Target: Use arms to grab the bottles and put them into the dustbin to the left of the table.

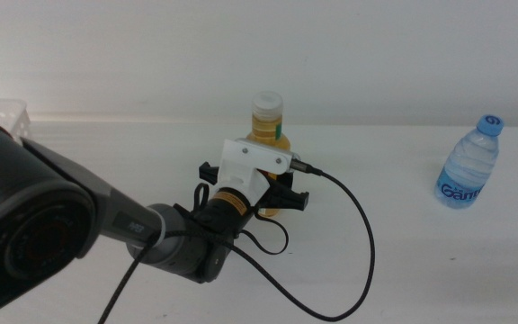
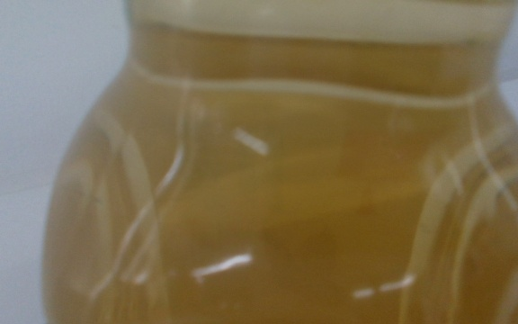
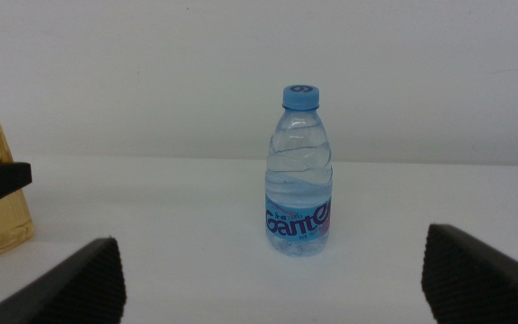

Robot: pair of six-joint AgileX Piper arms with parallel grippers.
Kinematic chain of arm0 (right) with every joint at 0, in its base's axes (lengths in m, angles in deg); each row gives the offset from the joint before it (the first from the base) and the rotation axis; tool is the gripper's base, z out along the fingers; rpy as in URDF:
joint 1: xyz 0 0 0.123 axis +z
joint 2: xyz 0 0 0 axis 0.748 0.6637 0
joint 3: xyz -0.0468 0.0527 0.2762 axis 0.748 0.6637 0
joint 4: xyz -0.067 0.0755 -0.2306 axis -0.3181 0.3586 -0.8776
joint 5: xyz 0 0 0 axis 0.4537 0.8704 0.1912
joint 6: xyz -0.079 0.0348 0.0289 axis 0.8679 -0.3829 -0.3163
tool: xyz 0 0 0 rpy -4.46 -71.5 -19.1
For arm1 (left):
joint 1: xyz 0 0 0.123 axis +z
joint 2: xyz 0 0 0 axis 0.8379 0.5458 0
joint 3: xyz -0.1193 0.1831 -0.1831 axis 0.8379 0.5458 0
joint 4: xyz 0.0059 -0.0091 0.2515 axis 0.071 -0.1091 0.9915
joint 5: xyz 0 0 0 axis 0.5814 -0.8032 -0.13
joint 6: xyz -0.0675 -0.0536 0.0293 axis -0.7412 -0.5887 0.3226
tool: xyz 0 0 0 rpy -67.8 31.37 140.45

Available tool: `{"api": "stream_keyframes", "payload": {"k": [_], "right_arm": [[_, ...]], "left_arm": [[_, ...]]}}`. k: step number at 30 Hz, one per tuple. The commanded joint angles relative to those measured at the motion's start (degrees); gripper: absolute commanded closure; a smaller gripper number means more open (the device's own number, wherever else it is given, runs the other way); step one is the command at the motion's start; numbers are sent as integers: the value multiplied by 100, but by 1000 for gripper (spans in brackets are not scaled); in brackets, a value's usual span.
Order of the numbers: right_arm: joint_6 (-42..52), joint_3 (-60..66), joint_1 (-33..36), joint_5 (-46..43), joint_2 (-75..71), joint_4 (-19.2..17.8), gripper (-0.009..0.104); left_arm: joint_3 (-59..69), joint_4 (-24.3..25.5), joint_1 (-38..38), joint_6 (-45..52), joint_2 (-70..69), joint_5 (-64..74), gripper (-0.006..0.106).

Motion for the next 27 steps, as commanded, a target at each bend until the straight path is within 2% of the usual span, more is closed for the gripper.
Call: {"api": "stream_keyframes", "payload": {"k": [1, 5, 11, 16, 20, 24, 27], "right_arm": [[5, 243, -37, -49, -176, -26, 7], [5, 243, -37, -49, -176, -26, 7], [5, 243, -37, -49, -176, -26, 7], [5, 243, -37, -49, -176, -26, 7], [5, 243, -37, -49, -176, -26, 7], [5, 243, -37, -49, -176, -26, 7], [5, 243, -37, -49, -176, -26, 7]], "left_arm": [[-27, -89, 75, -82, -3, 70, 69], [150, -102, 75, -31, -293, 58, 103], [957, -247, 75, 265, -1508, 420, 102], [1435, -273, 75, 289, -2726, 1639, 102], [1531, -780, 75, 714, -3649, 3042, 102], [1531, -1383, 75, 1542, -4413, 4210, 102], [1531, -1439, 113, 1841, -4857, 5012, 102]]}}
